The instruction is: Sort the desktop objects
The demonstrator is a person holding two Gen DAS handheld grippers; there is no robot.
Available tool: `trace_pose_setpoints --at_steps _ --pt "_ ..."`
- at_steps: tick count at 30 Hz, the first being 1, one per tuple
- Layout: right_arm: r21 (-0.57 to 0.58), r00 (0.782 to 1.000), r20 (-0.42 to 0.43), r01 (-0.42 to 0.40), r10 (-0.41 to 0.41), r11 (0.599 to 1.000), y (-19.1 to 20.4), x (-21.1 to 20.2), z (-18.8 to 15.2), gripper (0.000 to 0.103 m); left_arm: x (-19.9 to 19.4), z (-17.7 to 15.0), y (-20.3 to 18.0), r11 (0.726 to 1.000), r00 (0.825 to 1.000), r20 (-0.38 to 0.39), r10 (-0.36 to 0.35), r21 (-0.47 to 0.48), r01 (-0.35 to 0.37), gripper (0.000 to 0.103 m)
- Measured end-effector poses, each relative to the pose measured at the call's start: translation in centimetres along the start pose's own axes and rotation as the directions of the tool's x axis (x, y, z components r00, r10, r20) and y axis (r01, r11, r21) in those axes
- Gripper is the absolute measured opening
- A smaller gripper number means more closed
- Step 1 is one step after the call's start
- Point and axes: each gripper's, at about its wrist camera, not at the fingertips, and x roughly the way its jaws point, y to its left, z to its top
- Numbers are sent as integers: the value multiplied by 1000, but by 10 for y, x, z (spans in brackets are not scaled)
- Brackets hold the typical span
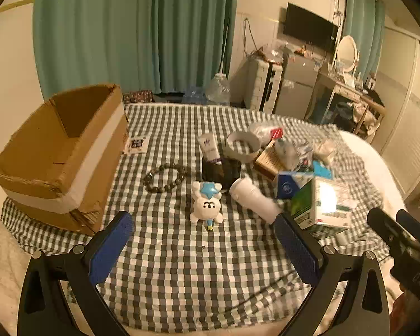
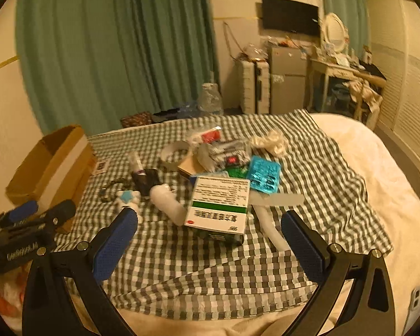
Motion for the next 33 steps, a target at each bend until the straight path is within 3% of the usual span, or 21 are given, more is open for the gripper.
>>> trace_pose_setpoints --at_steps 4,18,26,33 --pt "56 999 -31 32 -30 998 -3 28 -5 103 28 -4 -3 1000 999 -31 6 1 -6 103" --pt "59 987 -91 135 -130 989 7 100 -6 103 123 -8 0 1000 993 -119 5 -20 -8 103" --pt "69 979 -127 171 -161 983 2 121 -12 103 160 -11 6 998 986 -162 27 -47 -35 103" --pt "75 973 -154 184 -171 980 -1 137 -13 103 175 -14 1 998 987 -153 51 -20 -55 103"
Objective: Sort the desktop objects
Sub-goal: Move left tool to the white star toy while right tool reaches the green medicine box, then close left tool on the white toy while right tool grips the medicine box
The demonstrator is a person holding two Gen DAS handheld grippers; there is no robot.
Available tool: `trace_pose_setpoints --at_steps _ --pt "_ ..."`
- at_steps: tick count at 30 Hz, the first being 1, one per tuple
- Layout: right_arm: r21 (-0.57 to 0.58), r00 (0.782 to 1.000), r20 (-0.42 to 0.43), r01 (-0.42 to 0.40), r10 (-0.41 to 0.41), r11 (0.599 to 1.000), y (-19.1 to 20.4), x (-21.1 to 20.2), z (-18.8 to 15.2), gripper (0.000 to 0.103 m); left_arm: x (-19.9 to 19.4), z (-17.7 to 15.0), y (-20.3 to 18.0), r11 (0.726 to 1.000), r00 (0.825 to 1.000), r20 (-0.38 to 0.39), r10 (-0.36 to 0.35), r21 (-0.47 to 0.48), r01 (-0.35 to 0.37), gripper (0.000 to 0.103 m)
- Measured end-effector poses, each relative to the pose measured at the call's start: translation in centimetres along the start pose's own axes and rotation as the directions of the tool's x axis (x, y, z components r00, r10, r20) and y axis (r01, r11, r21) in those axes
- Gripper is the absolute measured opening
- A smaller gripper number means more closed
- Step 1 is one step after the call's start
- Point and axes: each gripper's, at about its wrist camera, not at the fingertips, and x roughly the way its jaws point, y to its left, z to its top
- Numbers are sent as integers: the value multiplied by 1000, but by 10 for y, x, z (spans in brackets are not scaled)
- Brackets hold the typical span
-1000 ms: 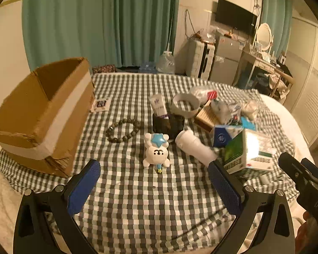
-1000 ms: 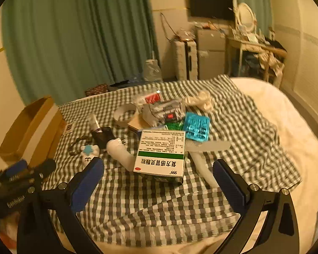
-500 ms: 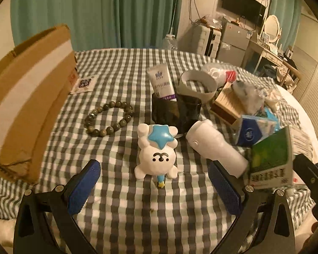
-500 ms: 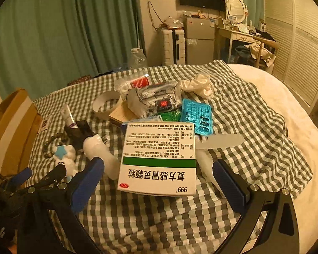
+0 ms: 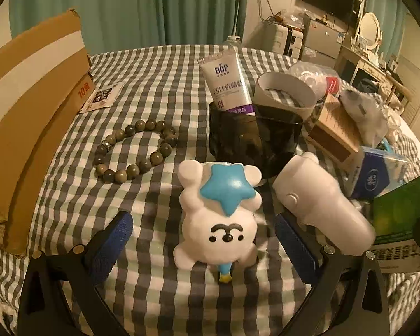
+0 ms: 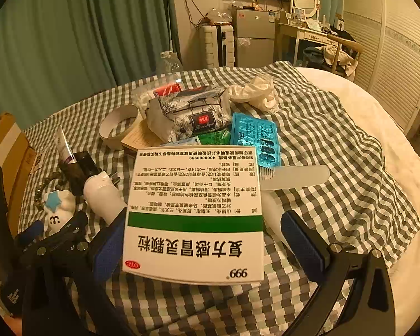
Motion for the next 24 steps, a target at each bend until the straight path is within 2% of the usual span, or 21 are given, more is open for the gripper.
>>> trace_pose_setpoints --at_steps 4,8,11,13,14,15,17,24 --pt "-5 1000 -15 13 -13 1000 2 5 -3 102 3 -2 1 1000 1000 -10 -8 -2 8 103" --pt "-10 999 -28 20 -20 1000 2 8 -5 98 4 -3 3 1000 1000 -10 -16 -2 16 98" --pt "-22 999 -41 24 -25 999 2 10 -6 92 3 -4 6 1000 1000 -12 -17 -12 17 88" --pt "-29 998 -54 21 -23 999 3 12 -7 86 1 -4 9 1000 1000 -10 -14 -12 14 78" --pt "-33 998 -63 18 -20 999 4 13 -8 79 0 -5 12 1000 1000 -8 -11 -11 11 70" --pt "-37 997 -70 17 -19 999 4 14 -8 78 -2 -5 13 1000 1000 -2 -18 -13 18 62" --pt "-43 997 -70 18 -20 999 4 14 -9 77 -5 -5 18 999 1000 6 -30 -14 30 53" --pt "-44 998 -69 9 -12 999 3 8 -8 75 -13 -7 29 999 999 -2 -53 -8 53 53"
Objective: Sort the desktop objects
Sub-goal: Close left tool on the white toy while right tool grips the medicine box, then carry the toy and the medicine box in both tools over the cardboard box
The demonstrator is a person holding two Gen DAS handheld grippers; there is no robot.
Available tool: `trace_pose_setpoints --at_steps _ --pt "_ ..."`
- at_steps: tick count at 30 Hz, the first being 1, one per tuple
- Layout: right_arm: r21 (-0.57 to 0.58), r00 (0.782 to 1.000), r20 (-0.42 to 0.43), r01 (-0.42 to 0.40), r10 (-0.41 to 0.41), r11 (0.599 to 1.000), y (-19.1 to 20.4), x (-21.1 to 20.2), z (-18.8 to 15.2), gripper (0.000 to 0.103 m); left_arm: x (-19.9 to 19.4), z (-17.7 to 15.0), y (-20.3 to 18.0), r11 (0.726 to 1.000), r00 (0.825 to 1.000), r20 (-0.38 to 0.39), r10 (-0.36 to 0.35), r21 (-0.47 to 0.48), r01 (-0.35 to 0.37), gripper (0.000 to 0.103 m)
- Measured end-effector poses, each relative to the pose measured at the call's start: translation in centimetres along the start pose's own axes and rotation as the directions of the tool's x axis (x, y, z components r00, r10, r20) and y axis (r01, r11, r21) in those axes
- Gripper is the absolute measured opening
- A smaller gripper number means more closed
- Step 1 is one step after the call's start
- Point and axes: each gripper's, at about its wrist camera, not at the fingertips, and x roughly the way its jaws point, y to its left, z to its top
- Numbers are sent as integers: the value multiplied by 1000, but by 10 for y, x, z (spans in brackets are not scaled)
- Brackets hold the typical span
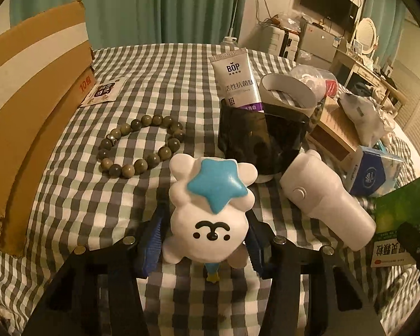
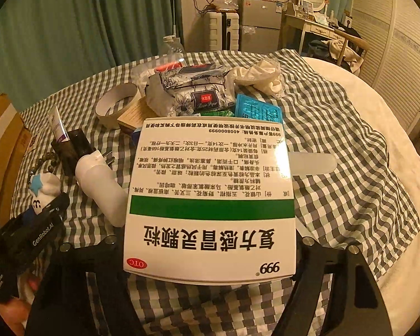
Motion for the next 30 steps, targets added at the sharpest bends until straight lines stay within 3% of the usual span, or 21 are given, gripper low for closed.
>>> trace_pose_setpoints --at_steps 8,14,25,30 --pt "-19 1000 22 13 -13 1000 1 -16 -1 75 -15 -8 0 999 999 3 32 10 -32 53" --pt "-18 999 49 5 -4 1000 1 -36 0 75 -41 7 -6 999 998 47 36 37 -37 53" --pt "-8 988 151 -44 44 999 9 -108 13 75 -148 39 -18 995 981 192 -29 94 11 53" --pt "-9 968 232 -92 92 996 18 -163 25 76 -194 53 -17 994 979 197 -43 104 22 53"
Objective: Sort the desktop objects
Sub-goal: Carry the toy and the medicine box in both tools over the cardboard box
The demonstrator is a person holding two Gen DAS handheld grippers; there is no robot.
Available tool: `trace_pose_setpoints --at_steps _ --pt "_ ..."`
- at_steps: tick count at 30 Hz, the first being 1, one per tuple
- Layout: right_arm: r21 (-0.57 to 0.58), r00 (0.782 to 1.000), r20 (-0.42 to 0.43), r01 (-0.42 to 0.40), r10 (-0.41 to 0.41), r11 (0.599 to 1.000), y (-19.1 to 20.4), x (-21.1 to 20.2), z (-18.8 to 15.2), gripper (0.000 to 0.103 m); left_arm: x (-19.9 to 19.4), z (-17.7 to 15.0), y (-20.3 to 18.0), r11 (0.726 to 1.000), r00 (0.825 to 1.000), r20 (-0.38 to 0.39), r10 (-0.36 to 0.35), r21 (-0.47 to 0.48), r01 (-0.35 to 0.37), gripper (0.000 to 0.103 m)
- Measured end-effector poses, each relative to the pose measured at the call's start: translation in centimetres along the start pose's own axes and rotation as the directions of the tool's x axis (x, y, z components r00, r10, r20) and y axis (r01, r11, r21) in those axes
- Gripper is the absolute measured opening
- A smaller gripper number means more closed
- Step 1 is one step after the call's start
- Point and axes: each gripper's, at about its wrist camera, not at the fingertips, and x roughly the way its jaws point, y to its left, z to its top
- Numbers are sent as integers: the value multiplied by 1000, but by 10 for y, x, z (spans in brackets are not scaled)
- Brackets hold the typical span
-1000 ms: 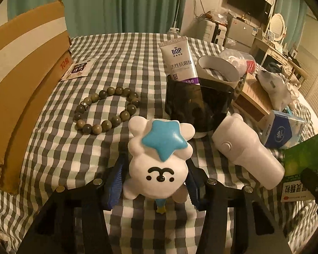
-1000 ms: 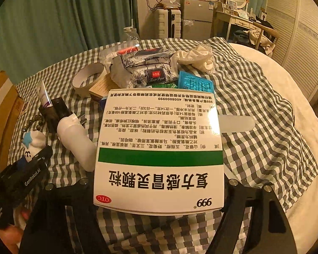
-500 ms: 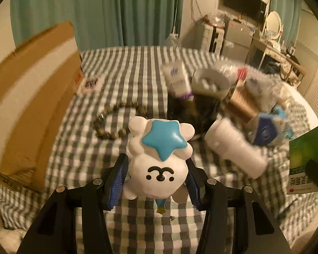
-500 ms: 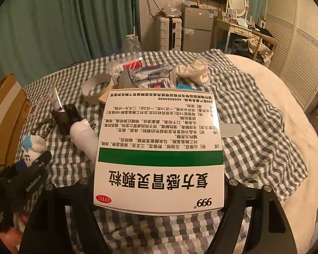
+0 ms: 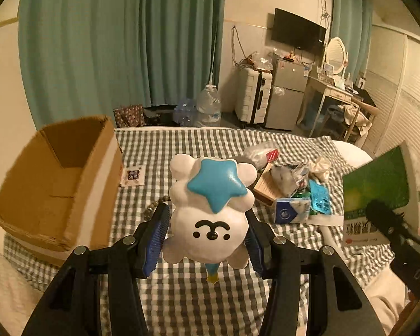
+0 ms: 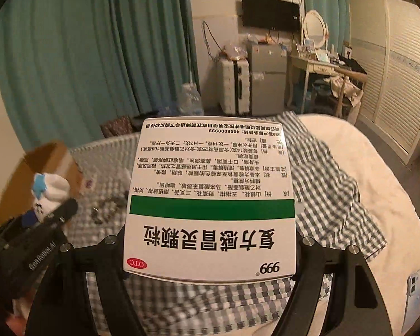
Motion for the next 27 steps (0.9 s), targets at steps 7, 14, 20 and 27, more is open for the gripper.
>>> trace_pose_setpoints --at_steps 7,14,20,27 --pt "-39 993 119 -19 23 999 26 -65 23 76 -52 40 10 998 997 73 24 54 -28 53" --pt "-54 983 171 -58 66 997 58 -102 38 76 -92 60 30 995 988 138 62 69 -72 53" --pt "-99 973 195 -105 122 990 94 -117 51 76 -105 78 68 997 988 138 72 12 -75 53" --pt "-144 963 181 -176 201 974 143 -113 63 76 -101 77 123 992 983 132 127 -17 -126 53"
